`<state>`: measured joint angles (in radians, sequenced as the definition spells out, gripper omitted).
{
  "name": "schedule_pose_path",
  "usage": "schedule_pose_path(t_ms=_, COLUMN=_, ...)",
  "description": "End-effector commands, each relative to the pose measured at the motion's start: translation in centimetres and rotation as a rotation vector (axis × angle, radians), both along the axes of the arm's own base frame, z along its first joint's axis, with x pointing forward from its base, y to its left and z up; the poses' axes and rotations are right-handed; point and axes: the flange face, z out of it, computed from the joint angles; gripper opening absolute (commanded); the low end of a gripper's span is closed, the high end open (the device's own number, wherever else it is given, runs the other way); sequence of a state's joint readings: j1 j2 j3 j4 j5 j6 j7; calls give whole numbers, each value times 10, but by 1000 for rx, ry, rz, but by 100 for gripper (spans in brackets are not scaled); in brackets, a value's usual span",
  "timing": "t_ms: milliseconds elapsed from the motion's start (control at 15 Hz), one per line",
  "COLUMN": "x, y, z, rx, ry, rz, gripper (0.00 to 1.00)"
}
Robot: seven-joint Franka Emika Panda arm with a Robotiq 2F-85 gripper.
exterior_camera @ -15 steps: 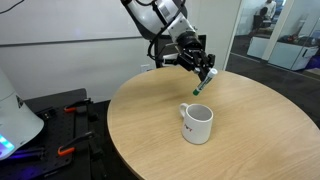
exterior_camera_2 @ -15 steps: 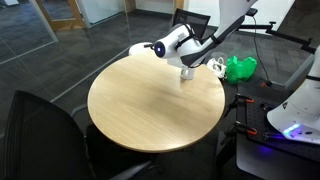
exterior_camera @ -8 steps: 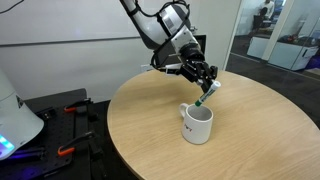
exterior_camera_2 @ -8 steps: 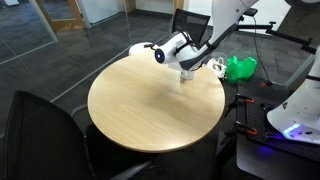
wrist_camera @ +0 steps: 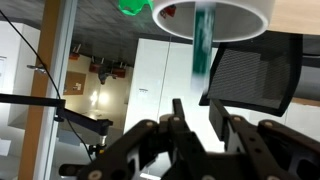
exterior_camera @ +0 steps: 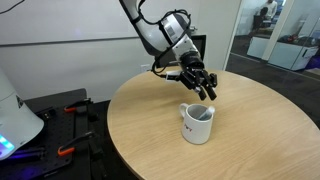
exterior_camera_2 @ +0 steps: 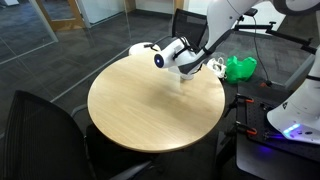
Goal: Place the green marker inside the white mug
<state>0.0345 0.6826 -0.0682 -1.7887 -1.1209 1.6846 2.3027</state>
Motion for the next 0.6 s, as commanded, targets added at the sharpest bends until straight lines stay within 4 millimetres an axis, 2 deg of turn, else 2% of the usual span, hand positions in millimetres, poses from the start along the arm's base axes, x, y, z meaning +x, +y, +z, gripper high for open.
schedule_pose_path(t_ms=0, x=4, y=-2, z=6, rx=-6, ry=-4, rz=-8, gripper=66)
schedule_pose_path(t_ms=267, x=2, y=-2, z=14, rx=-9, ry=-21, rz=-15, gripper=96)
schedule_pose_path(t_ms=333, x=2, y=-1, z=17, rx=-9, ry=-27, rz=-16, gripper=100)
schedule_pose_path(t_ms=533, x=0, y=2, z=34, rx=-15, ry=-59, rz=-17, gripper=100)
